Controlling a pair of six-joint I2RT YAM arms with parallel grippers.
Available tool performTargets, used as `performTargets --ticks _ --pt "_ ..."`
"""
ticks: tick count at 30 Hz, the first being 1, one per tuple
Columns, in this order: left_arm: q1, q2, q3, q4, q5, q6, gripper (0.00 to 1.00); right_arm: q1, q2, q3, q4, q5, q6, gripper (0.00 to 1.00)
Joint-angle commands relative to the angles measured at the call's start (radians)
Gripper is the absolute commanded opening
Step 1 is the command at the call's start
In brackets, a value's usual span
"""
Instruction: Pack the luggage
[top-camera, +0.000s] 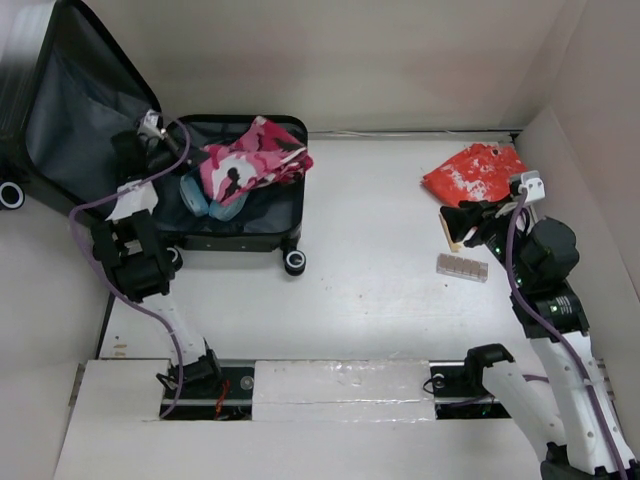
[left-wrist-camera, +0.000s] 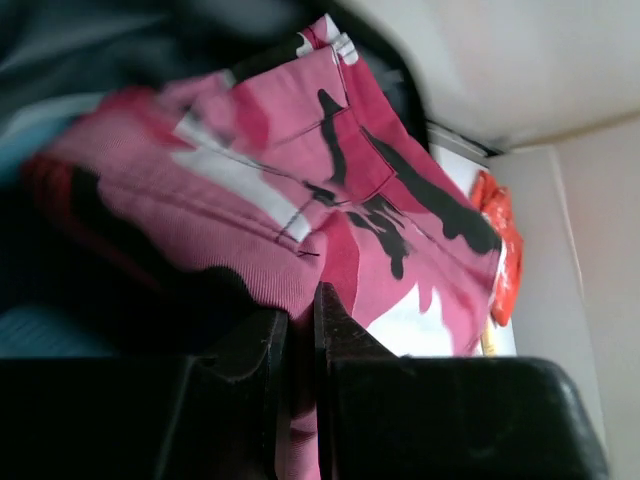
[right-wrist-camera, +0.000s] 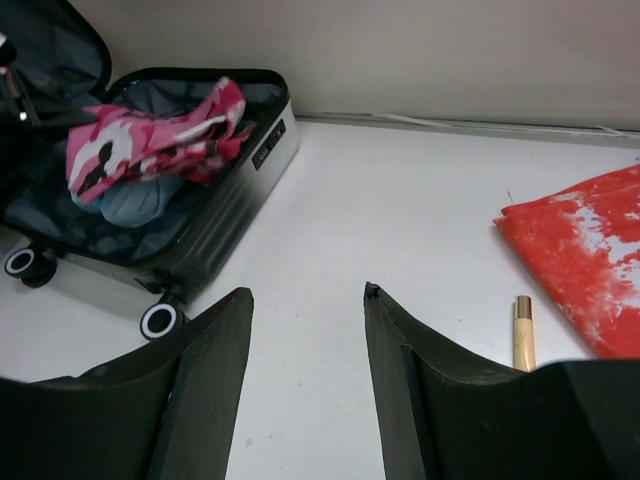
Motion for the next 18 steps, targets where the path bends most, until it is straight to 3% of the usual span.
performTargets --ticks 1,4,10,12,13,17,18 --pt "0.083 -0.080 -0.040 0.081 0.036 0.084 0.00 0.000 -0.014 0.004 0.065 -0.015 -0.004 0.54" --pt "0.084 -0.080 -0.040 -0.045 -0.005 0.216 0.00 0.000 -0.014 -0.007 0.065 -0.006 -0.004 0.54" --pt "0.093 -0.103 -0.063 -0.085 -0.077 0.230 0.01 0.000 -0.023 -0.016 0.056 -0.015 -0.004 0.57" --pt "0.093 -0.132 -0.063 -0.095 -0.100 0.230 0.35 0.000 -0.033 -0.025 0.056 -0.015 -0.004 0.60" --pt "0.093 -0.146 -0.075 -0.072 -0.111 0.201 0.65 0.000 -0.033 -0.025 0.056 -0.015 -0.004 0.62" --pt "0.039 -0.278 -0.098 -0.050 -0.310 0.170 0.98 0.000 -0.023 -0.025 0.043 -0.015 -0.004 0.66" --pt "-0.003 -0.354 -0.098 -0.050 -0.385 0.160 1.00 0.000 -0.011 -0.025 0.033 -0.006 -0.004 0.66"
